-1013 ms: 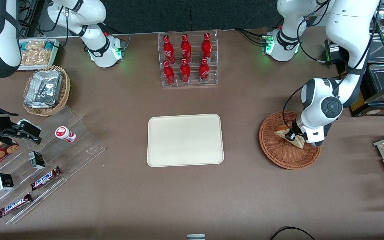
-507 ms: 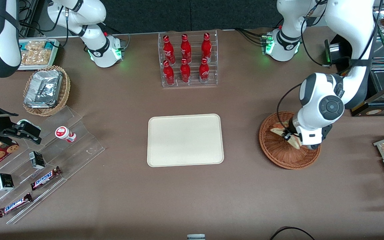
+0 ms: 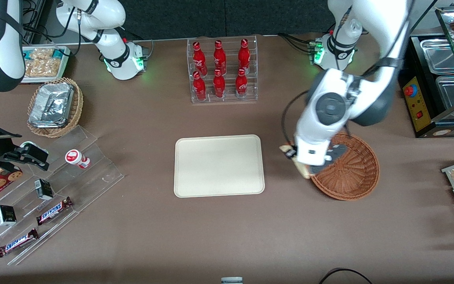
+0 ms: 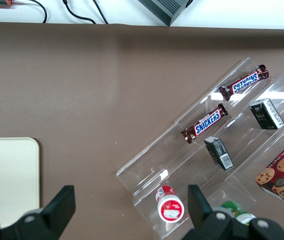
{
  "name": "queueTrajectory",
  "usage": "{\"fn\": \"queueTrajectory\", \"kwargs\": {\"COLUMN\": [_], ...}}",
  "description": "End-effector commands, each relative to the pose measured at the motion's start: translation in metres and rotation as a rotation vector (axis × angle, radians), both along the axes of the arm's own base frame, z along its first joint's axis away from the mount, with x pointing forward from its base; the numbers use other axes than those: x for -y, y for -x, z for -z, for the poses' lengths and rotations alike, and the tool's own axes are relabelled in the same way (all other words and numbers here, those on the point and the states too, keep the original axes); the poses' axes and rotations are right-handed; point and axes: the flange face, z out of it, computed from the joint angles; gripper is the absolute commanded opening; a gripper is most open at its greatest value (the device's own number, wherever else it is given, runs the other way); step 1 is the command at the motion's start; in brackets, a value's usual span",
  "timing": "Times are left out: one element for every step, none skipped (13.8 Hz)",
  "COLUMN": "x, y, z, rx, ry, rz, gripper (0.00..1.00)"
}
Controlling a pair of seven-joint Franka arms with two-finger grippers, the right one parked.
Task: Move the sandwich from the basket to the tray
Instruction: 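Lift the sandwich and carry it with the left gripper over the tray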
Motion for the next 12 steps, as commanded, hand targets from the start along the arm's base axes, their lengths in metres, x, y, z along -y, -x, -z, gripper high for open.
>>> {"fn": "queueTrajectory", "kwargs": {"x": [0.062,0.091,0.111,0.128,0.143,0.155,0.164,0.169,0.177,0.187,0.192,0.204], "y": [-0.003,0.005,0.012,0.016,0.017,0.016,0.018,0.018,0.017,0.02,0.022,0.03], "z": [0.0,0.0,0.003,0.006,0.011,0.016,0.023,0.031,0.04,0.052,0.064,0.075], "rx": [0.018,0.031,0.037,0.046,0.057,0.068,0.066,0.071,0.096,0.114,0.114,0.115], "ry": [0.02,0.026,0.031,0.041,0.052,0.065,0.07,0.078,0.096,0.11,0.111,0.113], "rz": [0.071,0.122,0.158,0.187,0.211,0.267,0.336,0.402,0.452,0.492,0.53,0.582], "gripper": [0.16,0.16,0.16,0.18,0.18,0.18,0.18,0.18,0.19,0.19,0.19,0.19]}}
